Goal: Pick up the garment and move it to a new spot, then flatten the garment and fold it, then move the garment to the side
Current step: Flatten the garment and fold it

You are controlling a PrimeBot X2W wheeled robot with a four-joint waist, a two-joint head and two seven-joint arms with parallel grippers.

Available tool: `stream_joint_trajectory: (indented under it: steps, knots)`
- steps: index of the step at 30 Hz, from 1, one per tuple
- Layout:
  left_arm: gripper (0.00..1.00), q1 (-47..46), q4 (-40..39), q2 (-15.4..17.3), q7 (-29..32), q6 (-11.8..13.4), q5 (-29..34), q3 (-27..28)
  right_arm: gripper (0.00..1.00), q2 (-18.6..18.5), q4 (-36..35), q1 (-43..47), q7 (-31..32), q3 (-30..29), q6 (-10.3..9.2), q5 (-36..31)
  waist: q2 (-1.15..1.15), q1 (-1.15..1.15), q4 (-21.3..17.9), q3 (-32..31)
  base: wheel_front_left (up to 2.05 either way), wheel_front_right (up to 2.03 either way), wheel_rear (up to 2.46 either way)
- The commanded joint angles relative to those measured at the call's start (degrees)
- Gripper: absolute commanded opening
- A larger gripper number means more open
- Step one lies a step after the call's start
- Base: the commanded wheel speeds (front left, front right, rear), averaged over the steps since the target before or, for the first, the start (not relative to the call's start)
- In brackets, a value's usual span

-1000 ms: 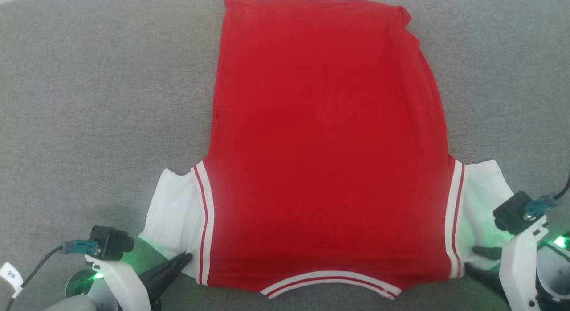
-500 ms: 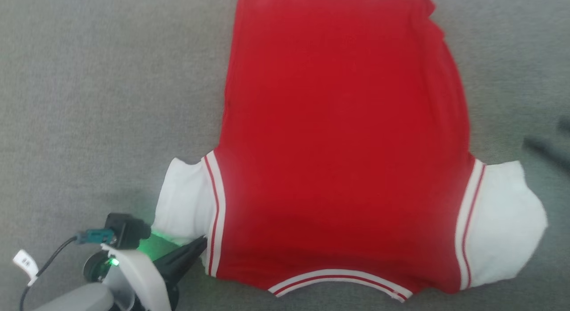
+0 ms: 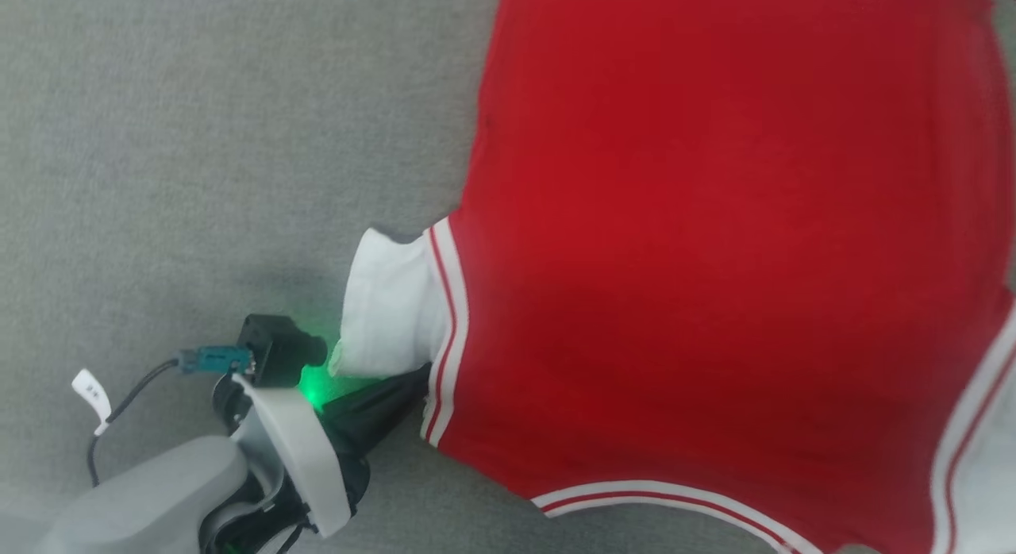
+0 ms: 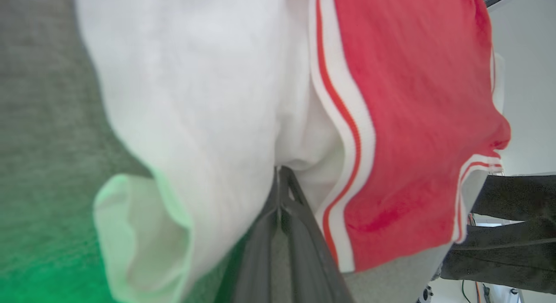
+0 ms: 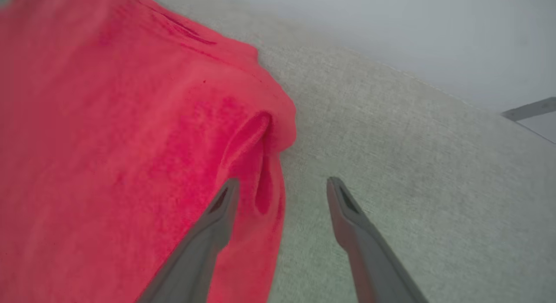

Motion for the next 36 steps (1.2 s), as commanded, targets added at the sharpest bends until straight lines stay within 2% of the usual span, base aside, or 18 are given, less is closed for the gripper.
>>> stream_joint_trajectory:
  steps: [1, 6, 10, 11, 12, 13, 19, 25, 31, 36]
  knots:
    - [0.0, -2.59, 5.35, -8.07, 1.4, 2.17, -0.62, -0.18, 1.0, 0.41, 2.48, -2.08, 1.06, 0.97, -0.01, -1.19, -0.01, 0.0, 2.0, 2.53, 0.0, 0.0, 0.0]
    - [0.0, -3.3, 7.84, -9.66, 1.04, 1.54, -0.48, -0.59, 1.0, 2.11, 10.33, -6.19, 4.98, 3.89, 0.0, -1.91, -0.01, 0.0, 2.98, 4.19, 0.0, 0.0, 0.0]
    - [0.0, -3.2, 9.2, -9.85, 0.72, 1.2, -0.68, -0.8, 1.0, 2.94, 12.68, -6.62, 4.49, 5.04, 0.0, -1.94, -0.01, 0.0, 3.07, 4.37, 0.0, 0.0, 0.0]
    - [0.0, -3.19, 9.66, -9.91, 0.68, 1.05, -0.78, -0.85, 0.71, 3.03, 13.21, -6.64, 4.38, 5.69, 0.01, -1.91, -0.01, 0.0, 3.03, 4.28, 0.0, 0.0, 0.0]
    - [0.0, -3.14, 9.99, -9.85, 0.55, 1.07, -0.9, -0.87, 0.26, 3.11, 13.74, -6.5, 4.16, 5.93, 0.01, -1.42, -0.01, 0.0, 2.94, 4.05, 0.0, 0.0, 0.0]
    - [0.0, -3.07, 10.27, -9.76, 0.33, 0.97, -1.0, -0.91, 0.0, 3.17, 14.27, -6.26, 3.85, 6.13, 0.01, -0.95, -0.01, 0.0, 2.81, 3.71, 0.0, 0.0, 0.0]
    - [0.0, -1.92, 11.35, -8.76, -1.14, 0.43, -1.96, -0.43, 0.0, 1.47, 14.41, -4.59, 0.38, 7.05, 0.0, 2.72, -0.01, 0.0, 1.33, 0.04, 0.0, 0.0, 0.0]
    - [0.0, -0.62, 10.19, -6.78, -1.65, 0.23, -2.61, -0.53, 0.0, -1.97, 11.6, -1.18, -0.97, 8.76, 0.0, 7.14, -0.01, 0.0, -0.99, -3.41, 0.0, 0.0, 0.0]
    - [0.0, 0.54, 8.93, -5.26, -2.27, -0.05, -3.12, -0.34, 0.0, -7.04, 6.01, 5.81, -1.87, 9.77, 0.0, 12.08, -0.01, 0.0, -2.83, -6.4, 0.0, 0.0, 0.0]
    - [0.0, 2.12, 8.17, -4.21, -3.02, -0.35, -3.54, 0.46, 0.0, -12.05, -1.47, 15.49, -2.63, 9.52, -0.01, 17.12, -0.01, 0.0, -4.34, -9.08, 0.0, 0.0, 0.0]
